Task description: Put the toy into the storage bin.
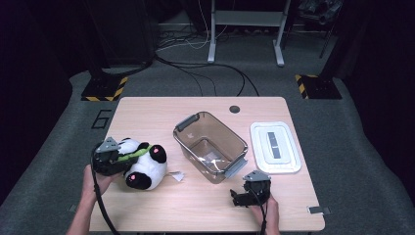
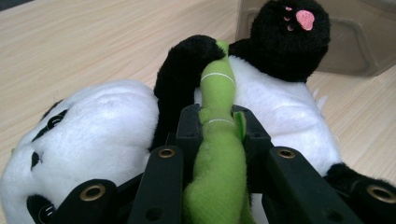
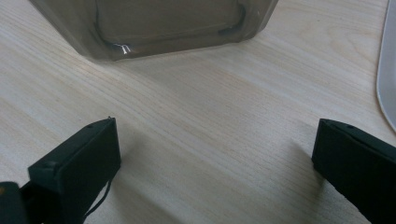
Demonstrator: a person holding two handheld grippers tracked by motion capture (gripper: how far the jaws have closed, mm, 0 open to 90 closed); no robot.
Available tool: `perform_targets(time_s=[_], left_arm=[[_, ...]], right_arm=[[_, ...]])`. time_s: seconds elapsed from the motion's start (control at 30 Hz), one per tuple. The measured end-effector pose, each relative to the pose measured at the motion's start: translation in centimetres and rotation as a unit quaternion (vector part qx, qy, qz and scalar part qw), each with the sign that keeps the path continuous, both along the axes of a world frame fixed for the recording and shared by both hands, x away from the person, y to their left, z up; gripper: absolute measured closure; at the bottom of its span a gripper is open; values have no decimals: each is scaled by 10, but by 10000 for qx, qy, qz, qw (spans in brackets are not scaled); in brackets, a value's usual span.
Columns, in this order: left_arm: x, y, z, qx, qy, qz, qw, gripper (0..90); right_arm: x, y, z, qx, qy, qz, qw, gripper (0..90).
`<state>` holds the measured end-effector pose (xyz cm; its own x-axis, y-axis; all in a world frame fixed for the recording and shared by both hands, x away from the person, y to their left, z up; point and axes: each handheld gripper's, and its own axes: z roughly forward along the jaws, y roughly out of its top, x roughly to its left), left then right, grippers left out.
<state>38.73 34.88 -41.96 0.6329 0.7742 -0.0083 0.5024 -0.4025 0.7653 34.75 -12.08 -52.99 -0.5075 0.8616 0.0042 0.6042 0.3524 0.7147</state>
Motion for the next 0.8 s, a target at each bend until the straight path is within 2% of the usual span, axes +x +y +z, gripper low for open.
perform_targets(time_s=[0.37, 0.47, 0.8], left_arm=[[-3, 0, 20, 77, -141, -107, 9998, 750], [-4, 1, 25, 0, -179, -111, 9998, 749], [-3, -2, 44, 32, -341, -163, 9993, 750]], right_arm=[[0, -1, 0, -31, -35, 29, 10000, 6], [0, 0, 0, -16, -35, -6, 10000, 6], [0, 0, 0, -21, -40, 4, 10000, 6]])
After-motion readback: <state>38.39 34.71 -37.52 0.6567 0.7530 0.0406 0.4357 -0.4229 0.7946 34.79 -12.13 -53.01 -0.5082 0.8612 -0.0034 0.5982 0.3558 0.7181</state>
